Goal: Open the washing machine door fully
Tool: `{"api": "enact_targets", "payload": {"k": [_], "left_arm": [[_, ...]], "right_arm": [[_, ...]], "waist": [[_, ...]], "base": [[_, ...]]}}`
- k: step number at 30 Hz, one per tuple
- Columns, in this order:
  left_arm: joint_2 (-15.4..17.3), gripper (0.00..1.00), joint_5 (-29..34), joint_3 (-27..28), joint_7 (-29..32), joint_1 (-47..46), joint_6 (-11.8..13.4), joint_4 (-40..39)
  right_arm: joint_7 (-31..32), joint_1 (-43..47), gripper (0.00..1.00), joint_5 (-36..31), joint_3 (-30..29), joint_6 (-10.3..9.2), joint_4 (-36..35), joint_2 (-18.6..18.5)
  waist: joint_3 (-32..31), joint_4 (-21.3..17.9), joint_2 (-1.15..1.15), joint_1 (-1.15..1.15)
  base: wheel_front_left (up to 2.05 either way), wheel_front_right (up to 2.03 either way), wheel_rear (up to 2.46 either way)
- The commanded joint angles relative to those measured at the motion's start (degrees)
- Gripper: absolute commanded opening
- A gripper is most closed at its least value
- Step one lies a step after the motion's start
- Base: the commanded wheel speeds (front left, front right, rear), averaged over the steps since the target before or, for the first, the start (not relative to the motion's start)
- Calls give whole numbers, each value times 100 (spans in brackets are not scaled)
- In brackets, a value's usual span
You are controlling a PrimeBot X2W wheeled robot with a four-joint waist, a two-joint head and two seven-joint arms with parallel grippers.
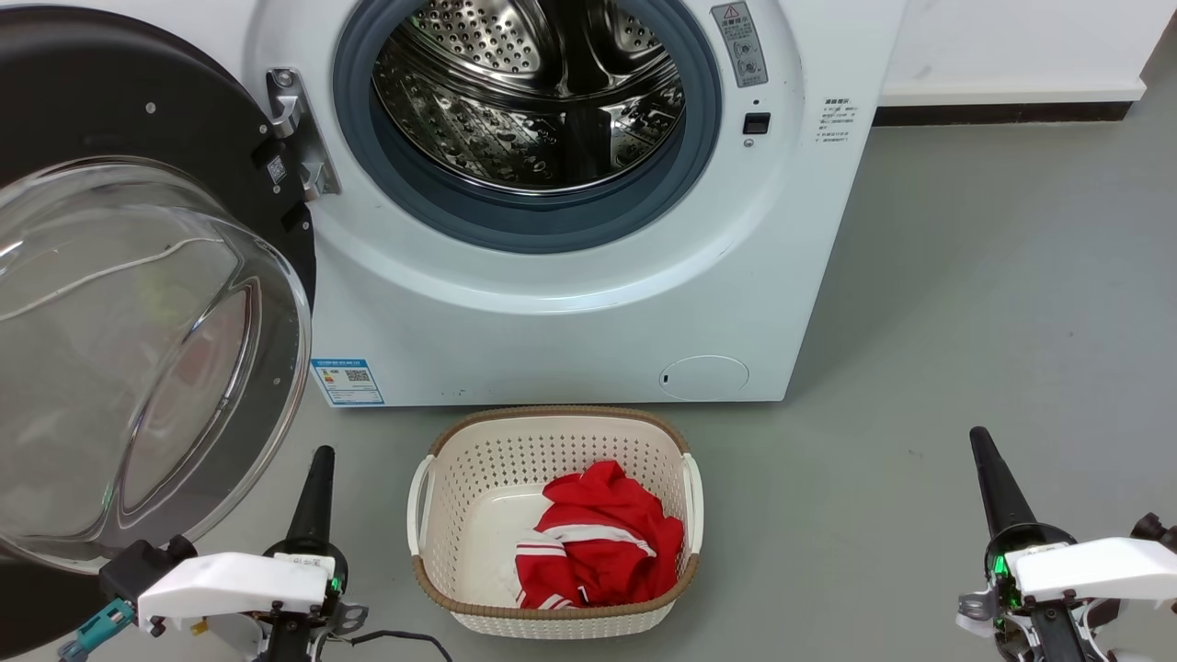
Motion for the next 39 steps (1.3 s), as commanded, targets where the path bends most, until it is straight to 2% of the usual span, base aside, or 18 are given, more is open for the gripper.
{"api": "enact_targets", "payload": {"k": [1,39], "left_arm": [[10,0,-118,21,31,-109,-30,-17],[10,0,-1938,142,476,-179,-69,114]], "right_arm": [[24,-114,0,121,-12,1,-5,-31],[473,-276,0,1871,-153,0,208,13]], "waist": [[-1,0,0,0],[-52,-23,0,0]], "base": [[0,0,0],[0,0,0]]}}
